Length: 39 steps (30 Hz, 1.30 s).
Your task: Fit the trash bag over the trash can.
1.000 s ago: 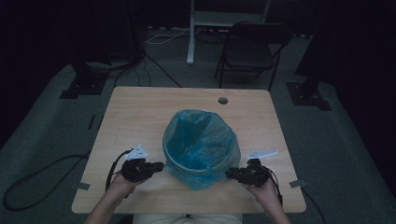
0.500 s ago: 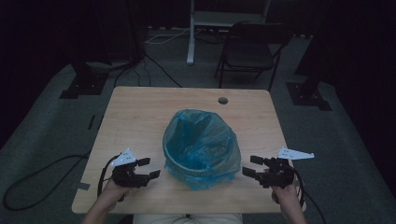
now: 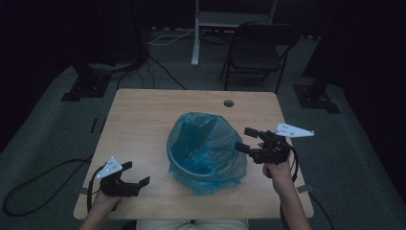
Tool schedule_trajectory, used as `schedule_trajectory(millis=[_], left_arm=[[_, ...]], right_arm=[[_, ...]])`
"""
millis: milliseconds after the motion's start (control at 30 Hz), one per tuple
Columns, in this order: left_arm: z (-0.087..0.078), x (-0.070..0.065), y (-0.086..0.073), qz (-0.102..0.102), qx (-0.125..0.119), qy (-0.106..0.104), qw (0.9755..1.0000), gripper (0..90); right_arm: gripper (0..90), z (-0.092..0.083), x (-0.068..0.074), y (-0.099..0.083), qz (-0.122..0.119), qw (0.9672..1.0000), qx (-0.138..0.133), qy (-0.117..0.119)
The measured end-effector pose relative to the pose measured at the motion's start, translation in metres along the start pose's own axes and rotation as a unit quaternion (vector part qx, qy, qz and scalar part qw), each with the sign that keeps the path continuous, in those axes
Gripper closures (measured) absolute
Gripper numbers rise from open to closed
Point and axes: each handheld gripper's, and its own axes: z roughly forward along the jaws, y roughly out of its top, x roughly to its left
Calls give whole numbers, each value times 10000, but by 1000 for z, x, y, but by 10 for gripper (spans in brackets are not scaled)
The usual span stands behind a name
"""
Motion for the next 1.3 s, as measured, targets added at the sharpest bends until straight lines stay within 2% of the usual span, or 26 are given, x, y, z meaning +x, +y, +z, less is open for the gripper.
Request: schedule_trajectory(millis=[100,167,267,300,433,600,667,700,767,833,900,933,967,1000,1067,1100,1133,1167,1200,1267,1300], left_arm=[[0,0,-7,103,38,123,9999,1],[-1,-1,-12,184,-228,-78,9995,2],[-3,-3,-15,250,-536,-112,9982,2],[-4,-3,-15,260,-647,-95,9975,2],[-8,-2,-15,285,-826,89,9961,2],[-8,0,-18,289,-784,164,9964,2],[-9,1,-17,301,-772,141,9965,2],[-9,1,-17,302,-792,105,9963,2],[-9,2,-16,309,-819,104,9961,2],[-10,2,-16,303,-877,132,9956,2],[-11,3,-16,289,-889,132,9955,2],[-11,3,-16,289,-889,132,9955,2],[-13,5,-16,285,-883,172,9955,2],[-13,5,-16,276,-899,175,9954,2],[-15,6,-16,221,-954,190,9950,2],[-15,6,-16,221,-954,190,9950,2],[-15,6,-16,221,-954,190,9950,2],[-16,7,-16,227,-957,203,9949,2],[-16,7,-16,226,-966,203,9949,2],[-16,7,-15,204,-976,192,9948,2],[-16,7,-15,206,-993,196,9947,2]], right_arm=[[193,19,3,17,-128,9997,61,194],[193,32,7,28,-288,9990,114,319],[193,53,15,46,-477,9969,243,572],[193,61,17,51,-548,9958,308,670],[193,91,25,68,-764,9910,591,925],[193,120,26,79,-822,9850,812,1281],[195,131,25,80,-805,9805,1013,1482],[200,137,25,80,-823,9769,1199,1568],[200,150,25,76,-889,9667,1721,1674],[200,160,27,70,-1053,9586,2030,1696],[200,169,26,64,-1087,9528,2267,1702],[200,169,26,64,-1087,9528,2267,1702],[200,172,26,61,-1088,9502,2378,1696],[200,181,21,54,-1106,9423,2745,1565],[200,186,17,49,-1155,9353,3008,1462],[200,186,17,49,-1155,9353,3008,1462],[200,188,16,47,-1163,9291,3202,1439],[199,188,16,47,-1163,9291,3202,1439],[199,195,15,39,-1348,9109,3699,1235],[197,202,17,32,-1426,8946,4105,1039],[177,205,19,29,-1538,8884,4226,927]])
